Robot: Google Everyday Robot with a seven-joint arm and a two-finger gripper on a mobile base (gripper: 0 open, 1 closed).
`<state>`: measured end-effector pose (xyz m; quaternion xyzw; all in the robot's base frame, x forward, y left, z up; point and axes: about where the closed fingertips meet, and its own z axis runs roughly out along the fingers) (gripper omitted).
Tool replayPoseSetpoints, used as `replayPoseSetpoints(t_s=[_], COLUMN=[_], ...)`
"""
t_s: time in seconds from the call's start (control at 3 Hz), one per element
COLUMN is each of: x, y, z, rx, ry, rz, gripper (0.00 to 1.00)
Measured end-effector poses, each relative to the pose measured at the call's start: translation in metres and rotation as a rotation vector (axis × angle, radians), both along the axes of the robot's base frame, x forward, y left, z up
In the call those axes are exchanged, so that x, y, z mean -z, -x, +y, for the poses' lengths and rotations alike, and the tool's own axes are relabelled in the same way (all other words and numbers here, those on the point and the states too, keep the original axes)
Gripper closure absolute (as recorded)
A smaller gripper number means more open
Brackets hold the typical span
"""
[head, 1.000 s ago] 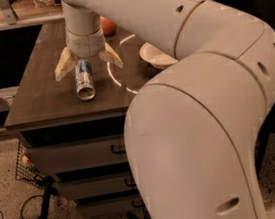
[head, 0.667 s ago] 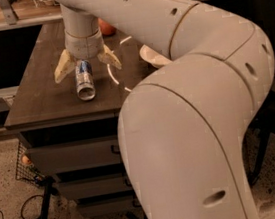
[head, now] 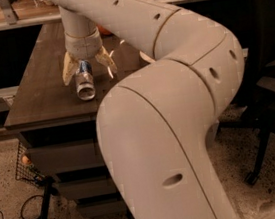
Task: Place redbull can upright
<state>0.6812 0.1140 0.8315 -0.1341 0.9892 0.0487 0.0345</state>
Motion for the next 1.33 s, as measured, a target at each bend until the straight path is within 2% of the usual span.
replayPoseSetpoints(t_s=[0.33, 1.0, 1.33], x=[0.0029, -0.0012, 0.0005], y=[-0.0031, -0.0034, -0.0049], z=[0.0020, 0.0022, 0.0034], rx=[0.001, 0.001, 0.001], ry=[-0.005, -0.005, -0.008], rz=[-0.006, -0.006, -0.009], gripper=[0.48, 0.95, 1.00])
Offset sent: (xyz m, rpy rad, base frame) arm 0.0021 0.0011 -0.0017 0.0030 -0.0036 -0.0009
